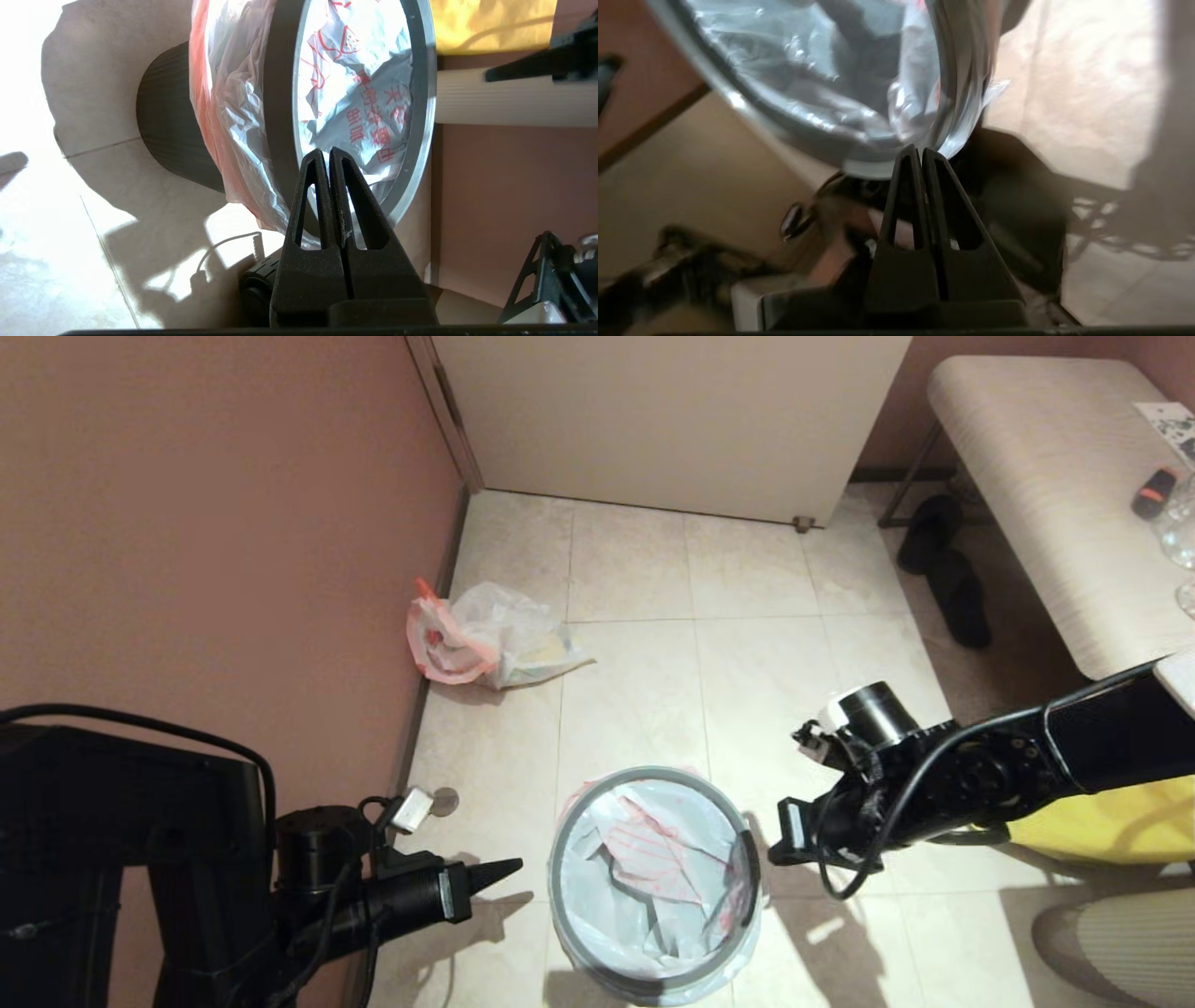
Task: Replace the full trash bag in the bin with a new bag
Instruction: Place the trash can ring on the trash can
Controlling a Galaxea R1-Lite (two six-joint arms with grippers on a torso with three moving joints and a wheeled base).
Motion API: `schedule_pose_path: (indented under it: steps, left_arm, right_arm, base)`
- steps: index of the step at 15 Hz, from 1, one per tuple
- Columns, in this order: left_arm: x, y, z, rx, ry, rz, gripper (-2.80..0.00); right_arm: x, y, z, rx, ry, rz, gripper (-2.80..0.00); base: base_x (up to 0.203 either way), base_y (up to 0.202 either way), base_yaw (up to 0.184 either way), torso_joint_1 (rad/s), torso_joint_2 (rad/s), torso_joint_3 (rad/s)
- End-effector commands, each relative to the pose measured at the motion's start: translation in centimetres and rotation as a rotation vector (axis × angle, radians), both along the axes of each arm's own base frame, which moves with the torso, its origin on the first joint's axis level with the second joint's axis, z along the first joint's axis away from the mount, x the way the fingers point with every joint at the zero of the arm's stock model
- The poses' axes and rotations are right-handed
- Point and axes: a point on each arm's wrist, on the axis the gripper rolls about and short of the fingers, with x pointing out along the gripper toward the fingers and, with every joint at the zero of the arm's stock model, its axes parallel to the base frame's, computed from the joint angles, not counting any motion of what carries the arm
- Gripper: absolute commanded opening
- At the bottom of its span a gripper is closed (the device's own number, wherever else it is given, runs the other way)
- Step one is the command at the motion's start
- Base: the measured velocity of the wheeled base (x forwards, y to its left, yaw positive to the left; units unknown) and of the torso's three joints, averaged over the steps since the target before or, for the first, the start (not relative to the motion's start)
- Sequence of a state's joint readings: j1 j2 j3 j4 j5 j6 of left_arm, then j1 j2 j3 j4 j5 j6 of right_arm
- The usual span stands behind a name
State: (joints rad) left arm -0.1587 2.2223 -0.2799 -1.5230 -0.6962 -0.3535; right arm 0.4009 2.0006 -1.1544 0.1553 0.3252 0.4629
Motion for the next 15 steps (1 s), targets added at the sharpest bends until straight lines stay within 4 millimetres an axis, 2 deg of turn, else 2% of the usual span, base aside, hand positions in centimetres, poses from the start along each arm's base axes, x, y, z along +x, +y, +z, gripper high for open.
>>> schedule_pose_path:
  steps: [1,3,7,12,15]
  left_arm:
    - [0.1,-0.1,0.1,0.000,-0.041,-0.010,-2.80]
    - [0.1,-0.1,0.0,0.003,-0.042,-0.012,-2.80]
    - [0.0,-0.4,-0.2,0.007,-0.037,-0.022,-2.80]
    - [0.1,-0.4,-0.2,0.007,-0.037,-0.021,-2.80]
    - [0.1,-0.4,-0.3,0.008,-0.036,-0.021,-2.80]
  right_arm:
    - [1.0,-3.3,-1.7,0.146,0.077,0.087,-2.80]
    - [1.9,-5.5,-4.3,0.200,0.066,0.224,-2.80]
    - [1.8,-6.4,-7.8,0.168,0.072,0.419,-2.80]
    - [1.4,-5.1,-7.5,0.161,0.038,0.514,-2.80]
    - [1.2,-2.9,-7.4,0.161,0.029,0.575,-2.80]
  base:
    - [0.000,0.000,0.000,0.000,0.00,0.000]
    - [0.000,0.000,0.000,0.000,0.00,0.000]
    - [0.000,0.000,0.000,0.000,0.00,0.000]
    - [0.000,0.000,0.000,0.000,0.00,0.000]
    - [0.000,0.000,0.000,0.000,0.00,0.000]
